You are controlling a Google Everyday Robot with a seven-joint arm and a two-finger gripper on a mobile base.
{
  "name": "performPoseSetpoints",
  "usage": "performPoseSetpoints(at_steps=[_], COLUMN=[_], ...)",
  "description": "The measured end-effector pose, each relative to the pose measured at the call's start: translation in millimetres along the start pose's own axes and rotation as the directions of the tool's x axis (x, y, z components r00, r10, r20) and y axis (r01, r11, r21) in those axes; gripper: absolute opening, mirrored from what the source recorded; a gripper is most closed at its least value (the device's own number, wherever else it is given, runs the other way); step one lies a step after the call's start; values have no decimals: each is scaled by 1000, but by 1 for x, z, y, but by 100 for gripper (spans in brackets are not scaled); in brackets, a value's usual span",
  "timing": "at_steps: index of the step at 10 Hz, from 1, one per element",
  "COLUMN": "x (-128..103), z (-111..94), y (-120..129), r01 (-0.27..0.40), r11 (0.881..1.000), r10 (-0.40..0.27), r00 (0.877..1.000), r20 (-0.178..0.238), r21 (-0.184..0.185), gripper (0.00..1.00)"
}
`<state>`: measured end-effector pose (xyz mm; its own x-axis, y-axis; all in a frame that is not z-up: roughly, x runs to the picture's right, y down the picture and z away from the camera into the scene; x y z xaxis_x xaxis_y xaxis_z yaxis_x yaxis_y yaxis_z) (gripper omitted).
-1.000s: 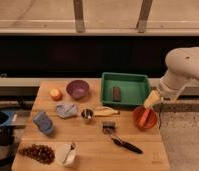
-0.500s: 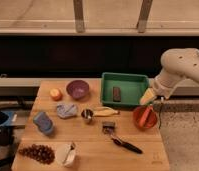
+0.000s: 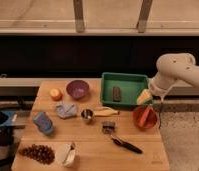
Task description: Place pepper in metal cup
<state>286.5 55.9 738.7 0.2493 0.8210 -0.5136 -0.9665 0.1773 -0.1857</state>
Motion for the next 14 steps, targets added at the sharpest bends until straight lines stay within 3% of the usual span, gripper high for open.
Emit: performPoseSetpoints(at_steps=[5,6,7,8,9,14], x=[-3,-3,-4,-5,-8,-1], z=[4,4,3,8,12,36], y=[-4,-5,-6,-5,-4,-15], r01=[-15,-19,-32,-38,-45,-91], r11=[1000,999,996,993,991,990], r10=[15,19,33,41,48,98], r00=[1000,1000,999,999,999,994], r20=[-3,-7,-15,-25,-25,-55], r21=[16,32,86,115,125,109], gripper=[80,80,80,80,80,80])
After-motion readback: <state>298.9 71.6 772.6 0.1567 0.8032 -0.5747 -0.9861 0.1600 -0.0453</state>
